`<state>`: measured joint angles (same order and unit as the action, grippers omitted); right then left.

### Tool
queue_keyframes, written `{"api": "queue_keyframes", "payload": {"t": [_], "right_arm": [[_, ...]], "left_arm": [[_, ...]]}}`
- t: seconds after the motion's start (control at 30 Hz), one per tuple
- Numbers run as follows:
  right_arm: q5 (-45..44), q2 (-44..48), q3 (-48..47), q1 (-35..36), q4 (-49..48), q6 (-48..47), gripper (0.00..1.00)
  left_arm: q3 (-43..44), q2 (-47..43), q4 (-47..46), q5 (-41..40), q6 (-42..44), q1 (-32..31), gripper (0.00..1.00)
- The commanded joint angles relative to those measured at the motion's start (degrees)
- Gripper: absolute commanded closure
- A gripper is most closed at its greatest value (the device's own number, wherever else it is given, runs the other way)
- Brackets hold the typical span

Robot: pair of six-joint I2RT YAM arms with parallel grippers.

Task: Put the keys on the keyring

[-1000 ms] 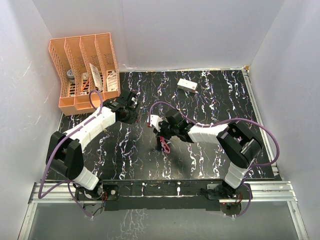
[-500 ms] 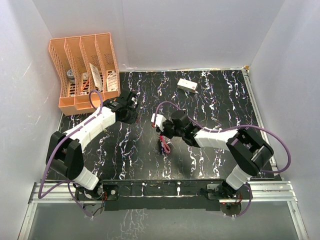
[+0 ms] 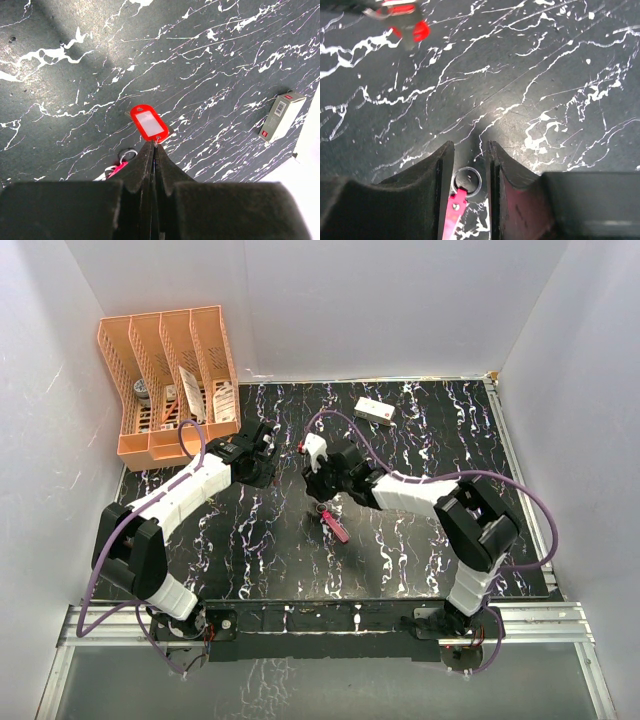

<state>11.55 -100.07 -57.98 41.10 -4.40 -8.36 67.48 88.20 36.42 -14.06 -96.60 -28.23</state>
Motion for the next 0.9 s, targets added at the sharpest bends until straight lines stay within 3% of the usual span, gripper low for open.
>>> {"api": "queue_keyframes", "payload": {"t": [0.0,0.33,0.87], "right_arm": [[2.39,-1.96,-3.77,-1.64,4.44,14.04,0.69],[-1.44,3.12,1.03,-0.75,6.28,12.95,0.61],[-19.07,0.87,3.65,6.08,4.97,11.7,0.49]], "left_arm": [[-0.05,-2.21,0.8,0.27,0.45,0.29,1.0],[0.02,-2.24,0.51,0.12,0.62,0.26,1.0],[-0.46,-2.24,0.7,0.12,0.54,0.28,1.0]]}}
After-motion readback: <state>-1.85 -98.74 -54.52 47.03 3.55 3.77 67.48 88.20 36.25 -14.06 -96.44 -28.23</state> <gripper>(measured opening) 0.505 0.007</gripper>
